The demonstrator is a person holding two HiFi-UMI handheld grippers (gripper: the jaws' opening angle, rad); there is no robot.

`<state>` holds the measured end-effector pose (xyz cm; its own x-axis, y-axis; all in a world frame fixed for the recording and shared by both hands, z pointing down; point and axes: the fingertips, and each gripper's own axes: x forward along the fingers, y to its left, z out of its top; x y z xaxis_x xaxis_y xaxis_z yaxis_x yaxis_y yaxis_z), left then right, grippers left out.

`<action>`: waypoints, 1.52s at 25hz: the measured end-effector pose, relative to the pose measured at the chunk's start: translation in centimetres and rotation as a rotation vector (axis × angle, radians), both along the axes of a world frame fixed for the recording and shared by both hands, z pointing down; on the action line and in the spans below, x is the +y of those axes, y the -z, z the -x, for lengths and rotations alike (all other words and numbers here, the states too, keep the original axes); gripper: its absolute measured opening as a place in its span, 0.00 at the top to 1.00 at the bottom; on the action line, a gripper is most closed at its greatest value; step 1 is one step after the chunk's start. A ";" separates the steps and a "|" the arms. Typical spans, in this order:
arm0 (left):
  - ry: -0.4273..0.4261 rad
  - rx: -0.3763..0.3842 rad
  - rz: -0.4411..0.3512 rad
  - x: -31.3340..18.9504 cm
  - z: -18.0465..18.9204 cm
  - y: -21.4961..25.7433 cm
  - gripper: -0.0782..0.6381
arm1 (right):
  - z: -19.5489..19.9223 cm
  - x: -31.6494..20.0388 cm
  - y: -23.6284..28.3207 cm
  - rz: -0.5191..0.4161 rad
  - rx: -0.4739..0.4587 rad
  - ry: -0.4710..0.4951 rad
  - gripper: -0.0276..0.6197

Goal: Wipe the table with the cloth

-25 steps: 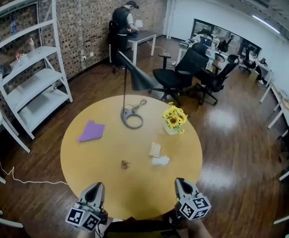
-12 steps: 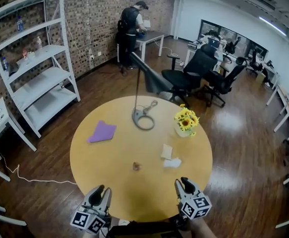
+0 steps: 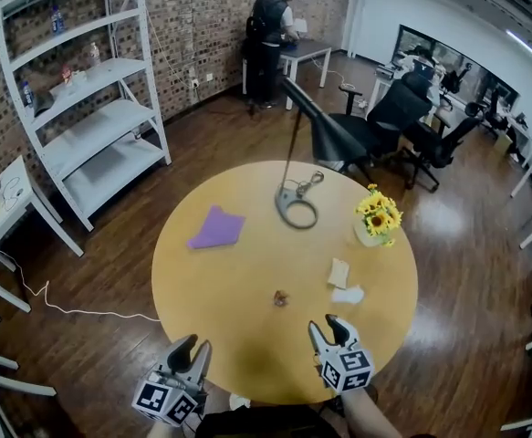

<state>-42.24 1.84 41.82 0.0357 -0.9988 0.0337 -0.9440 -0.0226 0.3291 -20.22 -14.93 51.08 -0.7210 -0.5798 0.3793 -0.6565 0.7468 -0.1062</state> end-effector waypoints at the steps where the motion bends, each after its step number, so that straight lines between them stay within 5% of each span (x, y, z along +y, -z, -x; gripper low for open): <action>1: 0.009 0.002 0.008 -0.1 0.0 -0.2 0.72 | 0.3 -0.3 -0.4 0.014 0.013 0.019 0.64; 13: 0.070 0.003 0.184 -3.2 -2.6 -5.2 0.72 | 6.6 -4.4 -10.5 0.151 0.249 0.231 0.55; 19: 0.115 0.031 0.240 -2.5 -2.4 -5.9 0.72 | 10.9 -5.3 -14.3 0.149 0.380 0.332 0.55; 28: 0.169 0.050 0.277 -0.8 -1.2 -7.2 0.72 | 11.9 -5.5 -17.6 0.154 0.459 0.347 0.55; 34: 0.156 0.049 0.272 0.6 -0.3 -6.9 0.72 | 11.5 -4.9 -17.5 0.153 0.465 0.351 0.71; 38: 0.124 0.055 0.237 0.7 0.0 -6.7 0.72 | 10.0 -4.6 -16.0 0.125 0.450 0.306 0.72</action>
<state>-42.29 2.57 48.48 -0.0782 -0.9601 0.2684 -0.9152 0.1759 0.3625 -30.20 -19.50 67.09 -0.6002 -0.3003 0.7413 -0.4126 0.9102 0.0346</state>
